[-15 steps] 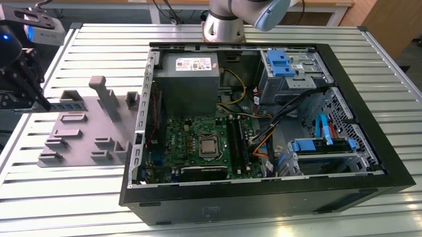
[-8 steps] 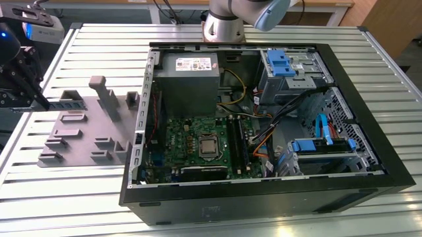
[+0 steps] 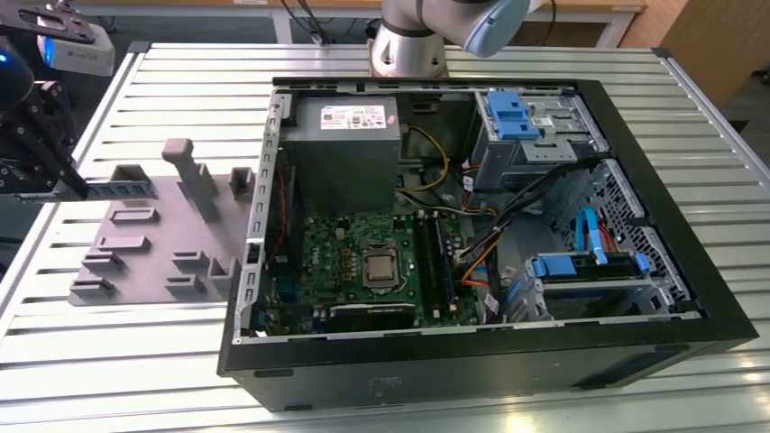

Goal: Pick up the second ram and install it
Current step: 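Pick up the second ram and move it above second insertion slot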

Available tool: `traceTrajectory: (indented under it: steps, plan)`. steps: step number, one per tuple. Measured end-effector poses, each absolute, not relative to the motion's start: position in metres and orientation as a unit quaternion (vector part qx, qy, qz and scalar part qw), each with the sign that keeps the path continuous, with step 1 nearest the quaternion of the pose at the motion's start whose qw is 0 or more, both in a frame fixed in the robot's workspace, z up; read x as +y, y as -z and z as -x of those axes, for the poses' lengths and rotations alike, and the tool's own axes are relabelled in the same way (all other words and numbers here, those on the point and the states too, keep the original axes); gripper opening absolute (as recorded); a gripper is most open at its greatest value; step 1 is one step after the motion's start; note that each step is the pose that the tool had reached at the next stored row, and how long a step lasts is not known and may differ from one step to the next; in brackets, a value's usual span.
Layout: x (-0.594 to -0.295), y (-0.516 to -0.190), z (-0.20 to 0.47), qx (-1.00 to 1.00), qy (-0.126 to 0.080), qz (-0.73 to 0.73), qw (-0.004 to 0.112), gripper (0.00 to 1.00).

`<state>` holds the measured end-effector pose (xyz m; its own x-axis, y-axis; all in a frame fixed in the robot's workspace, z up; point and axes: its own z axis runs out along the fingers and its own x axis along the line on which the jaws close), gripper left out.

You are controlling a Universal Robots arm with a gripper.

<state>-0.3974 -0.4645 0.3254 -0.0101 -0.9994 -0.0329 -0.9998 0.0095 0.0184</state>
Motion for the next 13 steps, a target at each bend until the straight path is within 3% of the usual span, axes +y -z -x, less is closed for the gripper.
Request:
traceTrajectory:
  steps: [13]
  plan:
    - [-0.4646, -0.3317, 0.3973, 0.71, -0.018, 0.704, 0.005, 0.14]
